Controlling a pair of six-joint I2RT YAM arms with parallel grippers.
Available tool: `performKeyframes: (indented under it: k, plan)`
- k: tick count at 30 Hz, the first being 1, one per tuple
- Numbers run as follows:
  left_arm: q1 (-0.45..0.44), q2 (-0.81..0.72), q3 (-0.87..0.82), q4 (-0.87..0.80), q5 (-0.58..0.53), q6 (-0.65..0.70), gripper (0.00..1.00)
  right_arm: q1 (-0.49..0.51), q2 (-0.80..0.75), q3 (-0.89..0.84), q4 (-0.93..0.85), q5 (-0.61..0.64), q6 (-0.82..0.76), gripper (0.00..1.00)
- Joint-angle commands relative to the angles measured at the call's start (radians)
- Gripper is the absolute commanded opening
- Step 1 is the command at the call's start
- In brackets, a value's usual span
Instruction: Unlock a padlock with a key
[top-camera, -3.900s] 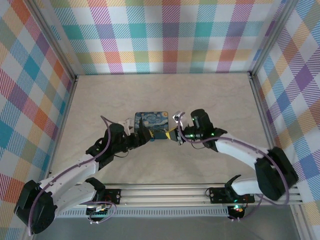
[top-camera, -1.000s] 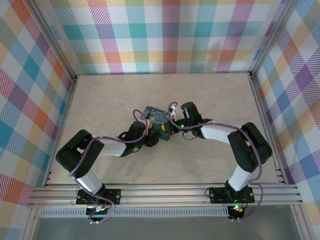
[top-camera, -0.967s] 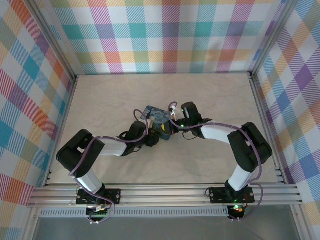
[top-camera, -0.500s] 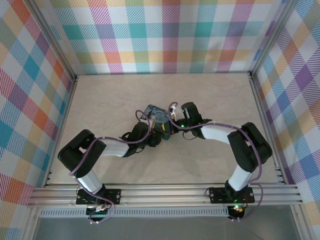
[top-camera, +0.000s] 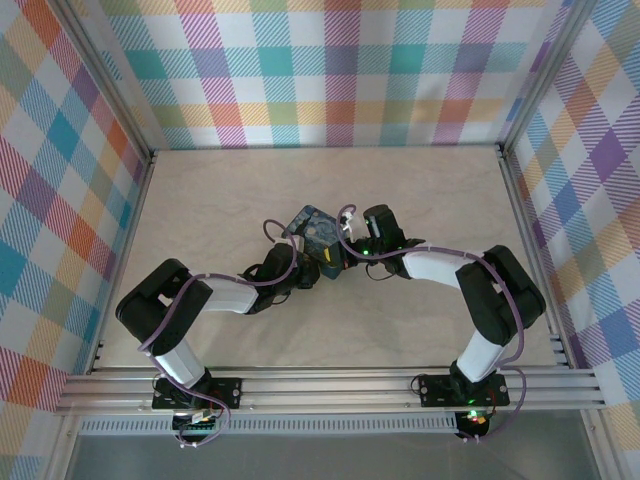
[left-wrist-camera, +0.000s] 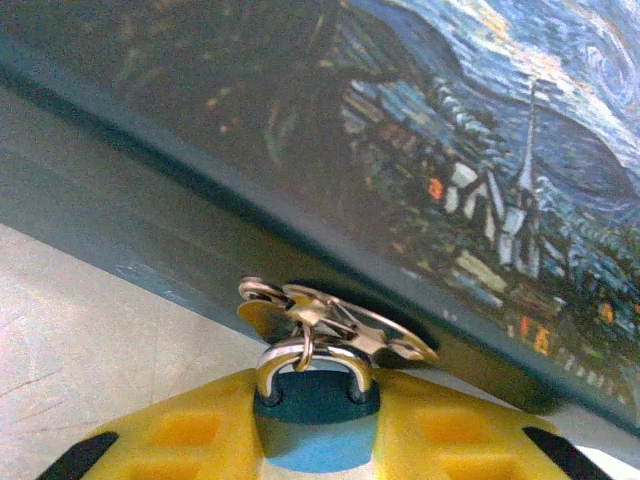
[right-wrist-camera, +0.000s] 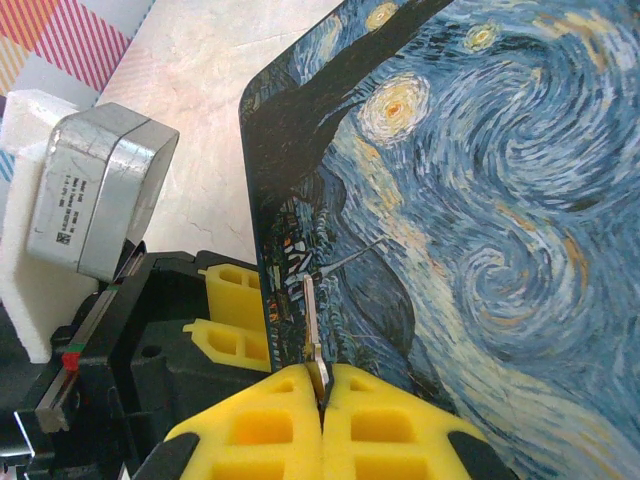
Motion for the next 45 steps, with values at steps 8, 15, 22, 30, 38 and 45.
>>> performKeyframes:
  k: [8,15,22,30,38,45]
  plan:
    - [0.002,0.015,0.031,0.048,0.025,-0.013,0.18,-0.002,-0.022,-0.05,-0.087,0.026,0.004,0.0]
    - [0.001,-0.012,0.036,0.038,0.088,-0.046,0.15,-0.004,-0.176,-0.101,-0.074,0.1,-0.017,0.0]
    - [0.001,-0.084,0.071,-0.051,0.139,-0.139,0.11,0.028,-0.378,-0.191,-0.159,0.163,-0.031,0.0]
    - [-0.002,-0.156,0.116,-0.187,0.162,-0.284,0.07,0.139,-0.431,-0.284,-0.146,0.236,0.076,0.0]
    - [-0.014,-0.204,0.14,-0.261,0.181,-0.355,0.03,0.179,-0.357,-0.298,-0.091,0.244,0.123,0.0]
    - [-0.022,-0.229,0.134,-0.296,0.172,-0.396,0.01,0.185,-0.307,-0.269,-0.055,0.218,0.112,0.0]
